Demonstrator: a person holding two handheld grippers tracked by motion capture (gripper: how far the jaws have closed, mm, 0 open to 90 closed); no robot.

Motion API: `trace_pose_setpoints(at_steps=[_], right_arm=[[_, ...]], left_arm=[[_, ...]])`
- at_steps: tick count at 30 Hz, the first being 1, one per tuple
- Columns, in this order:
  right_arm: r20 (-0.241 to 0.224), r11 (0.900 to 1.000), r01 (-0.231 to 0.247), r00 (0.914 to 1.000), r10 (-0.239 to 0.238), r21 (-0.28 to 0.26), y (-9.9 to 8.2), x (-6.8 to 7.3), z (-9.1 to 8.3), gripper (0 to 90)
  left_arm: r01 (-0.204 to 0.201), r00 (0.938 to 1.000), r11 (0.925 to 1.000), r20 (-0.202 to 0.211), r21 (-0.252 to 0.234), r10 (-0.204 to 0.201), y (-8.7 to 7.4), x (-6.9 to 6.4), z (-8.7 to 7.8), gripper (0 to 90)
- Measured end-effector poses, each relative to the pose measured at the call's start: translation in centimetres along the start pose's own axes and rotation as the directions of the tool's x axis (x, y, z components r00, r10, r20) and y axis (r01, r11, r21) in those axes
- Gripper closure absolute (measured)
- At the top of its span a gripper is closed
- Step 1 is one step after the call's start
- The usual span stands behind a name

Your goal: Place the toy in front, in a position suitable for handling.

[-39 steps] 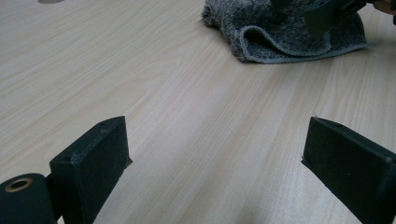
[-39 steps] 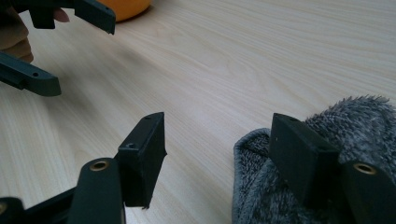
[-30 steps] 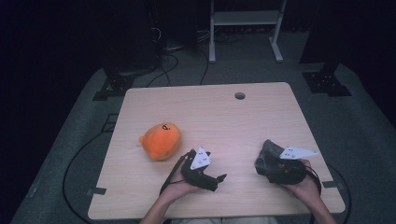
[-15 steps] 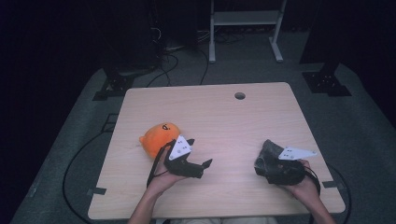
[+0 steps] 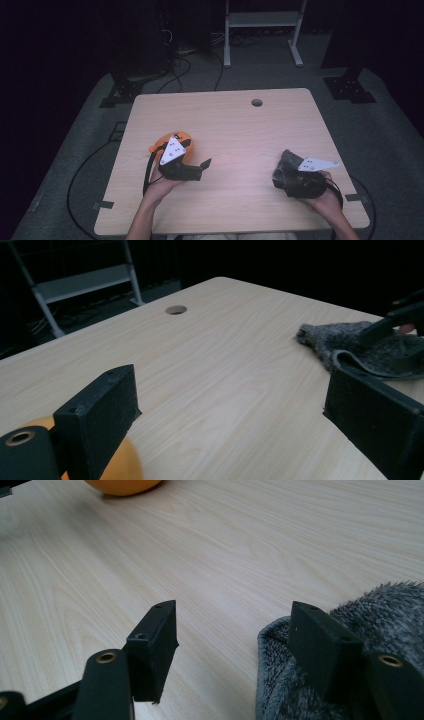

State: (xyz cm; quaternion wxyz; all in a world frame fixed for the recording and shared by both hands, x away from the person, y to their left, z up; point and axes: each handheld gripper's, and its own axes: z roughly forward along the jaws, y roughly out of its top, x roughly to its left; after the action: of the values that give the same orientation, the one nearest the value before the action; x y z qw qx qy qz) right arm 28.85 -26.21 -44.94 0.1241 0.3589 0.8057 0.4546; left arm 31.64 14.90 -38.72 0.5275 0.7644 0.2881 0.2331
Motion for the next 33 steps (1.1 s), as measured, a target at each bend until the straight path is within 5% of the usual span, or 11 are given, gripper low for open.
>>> trace_pose_setpoints(at_steps=[17,33], right_arm=[[0.001,1.0,-0.001,1.0,0.001,0.0,0.0,0.0,0.0,35.2],[-0.007,1.0,-0.002,1.0,0.002,0.006,0.0,0.1,0.1,35.2]], left_arm=[[0.053,0.9939,0.9983,-0.095,-0.024,-0.055,-0.5,3.3,-2.4,6.4],[0.081,0.9741,0.9967,-0.212,0.002,-0.078,-2.0,6.0,-3.7,4.8]])
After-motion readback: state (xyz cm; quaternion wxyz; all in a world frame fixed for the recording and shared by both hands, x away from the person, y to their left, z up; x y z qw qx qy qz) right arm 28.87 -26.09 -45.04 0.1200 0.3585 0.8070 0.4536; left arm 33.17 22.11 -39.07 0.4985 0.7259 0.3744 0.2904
